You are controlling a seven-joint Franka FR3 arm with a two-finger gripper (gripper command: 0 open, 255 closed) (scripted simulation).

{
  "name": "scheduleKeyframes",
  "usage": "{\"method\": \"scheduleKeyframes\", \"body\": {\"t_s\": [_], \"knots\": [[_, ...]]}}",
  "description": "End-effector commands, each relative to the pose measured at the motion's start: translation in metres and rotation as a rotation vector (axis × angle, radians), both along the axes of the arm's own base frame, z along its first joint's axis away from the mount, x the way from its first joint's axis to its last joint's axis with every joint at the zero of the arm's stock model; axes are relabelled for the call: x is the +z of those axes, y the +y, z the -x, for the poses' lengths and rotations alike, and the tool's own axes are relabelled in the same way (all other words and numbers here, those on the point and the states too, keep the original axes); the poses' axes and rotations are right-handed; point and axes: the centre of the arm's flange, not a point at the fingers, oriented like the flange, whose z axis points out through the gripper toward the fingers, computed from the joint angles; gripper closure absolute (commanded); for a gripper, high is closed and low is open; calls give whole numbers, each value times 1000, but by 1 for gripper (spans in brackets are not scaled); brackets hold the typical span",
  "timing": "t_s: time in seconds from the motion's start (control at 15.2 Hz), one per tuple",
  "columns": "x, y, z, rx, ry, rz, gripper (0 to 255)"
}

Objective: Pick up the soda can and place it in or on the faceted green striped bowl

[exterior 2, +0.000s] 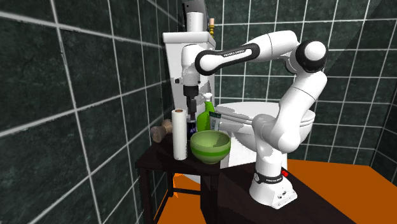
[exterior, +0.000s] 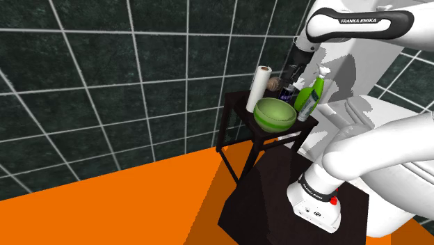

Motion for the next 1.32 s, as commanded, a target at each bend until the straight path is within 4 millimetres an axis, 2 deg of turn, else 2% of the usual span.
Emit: {"method": "scheduleKeyframes", "body": {"t_s": [0.0, 0.46, 0.92, 0.99, 1.25], "knots": [[-11, -11, 4, 1, 4, -1, 0], [-46, -10, 4, 1, 4, -1, 0], [-46, -10, 4, 1, 4, -1, 0], [-46, -10, 4, 1, 4, -1, 255], [-46, -10, 4, 1, 4, -1, 255]]}}
